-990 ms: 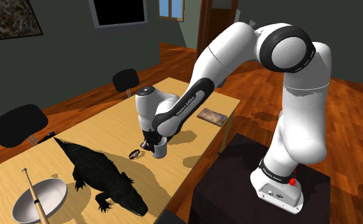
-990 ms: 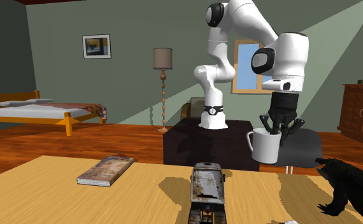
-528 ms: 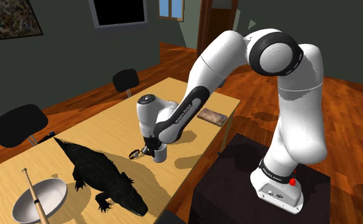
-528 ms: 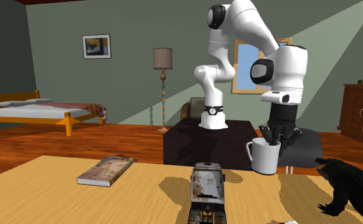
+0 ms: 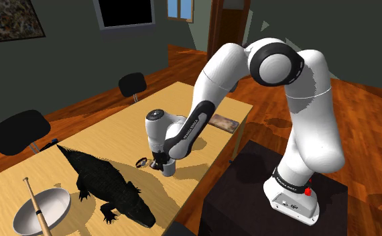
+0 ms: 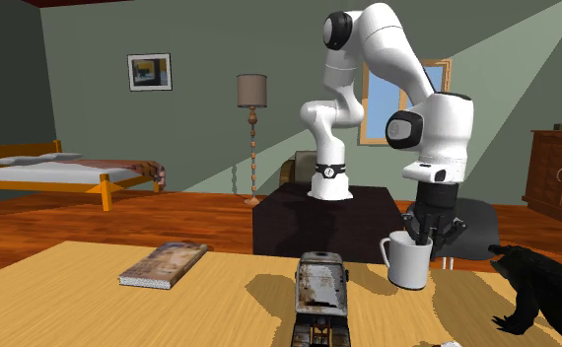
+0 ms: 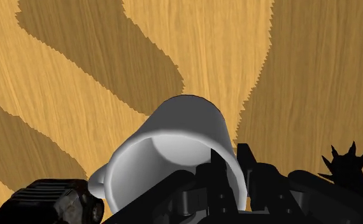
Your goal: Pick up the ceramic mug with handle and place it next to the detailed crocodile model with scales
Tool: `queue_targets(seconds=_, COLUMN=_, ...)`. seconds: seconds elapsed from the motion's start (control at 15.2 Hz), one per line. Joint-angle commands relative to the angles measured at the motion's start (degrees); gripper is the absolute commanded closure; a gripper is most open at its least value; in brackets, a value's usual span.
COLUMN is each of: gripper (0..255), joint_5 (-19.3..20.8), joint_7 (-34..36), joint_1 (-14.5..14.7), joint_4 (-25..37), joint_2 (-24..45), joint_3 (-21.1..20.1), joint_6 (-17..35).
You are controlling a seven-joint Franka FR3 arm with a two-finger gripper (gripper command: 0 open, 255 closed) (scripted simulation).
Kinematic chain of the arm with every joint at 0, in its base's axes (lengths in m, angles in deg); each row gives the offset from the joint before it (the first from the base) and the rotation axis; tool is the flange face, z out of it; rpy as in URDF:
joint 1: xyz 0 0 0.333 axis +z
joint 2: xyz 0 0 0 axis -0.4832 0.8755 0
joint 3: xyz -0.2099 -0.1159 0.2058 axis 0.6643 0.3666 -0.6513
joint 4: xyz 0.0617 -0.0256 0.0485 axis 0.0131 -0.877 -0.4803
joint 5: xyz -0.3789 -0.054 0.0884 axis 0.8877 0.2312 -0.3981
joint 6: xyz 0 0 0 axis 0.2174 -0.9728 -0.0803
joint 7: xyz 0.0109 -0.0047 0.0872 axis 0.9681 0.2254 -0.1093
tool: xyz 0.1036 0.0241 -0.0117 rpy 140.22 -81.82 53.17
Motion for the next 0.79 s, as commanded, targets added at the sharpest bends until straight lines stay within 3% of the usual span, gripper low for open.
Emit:
queue_targets(seconds=0.0, gripper=255, joint_5=0.39, joint_7=0.35, joint_1=0.25, joint_4=0.48, joint_2=1.43, joint_3=0.33, joint_6=0.99)
queue_targets(seconds=0.73, gripper=255, joint_5=1.1, joint_7=1.0, joint_1=0.75, joint_4=1.23, joint_2=4.17, joint_3=1.0, joint_6=2.97)
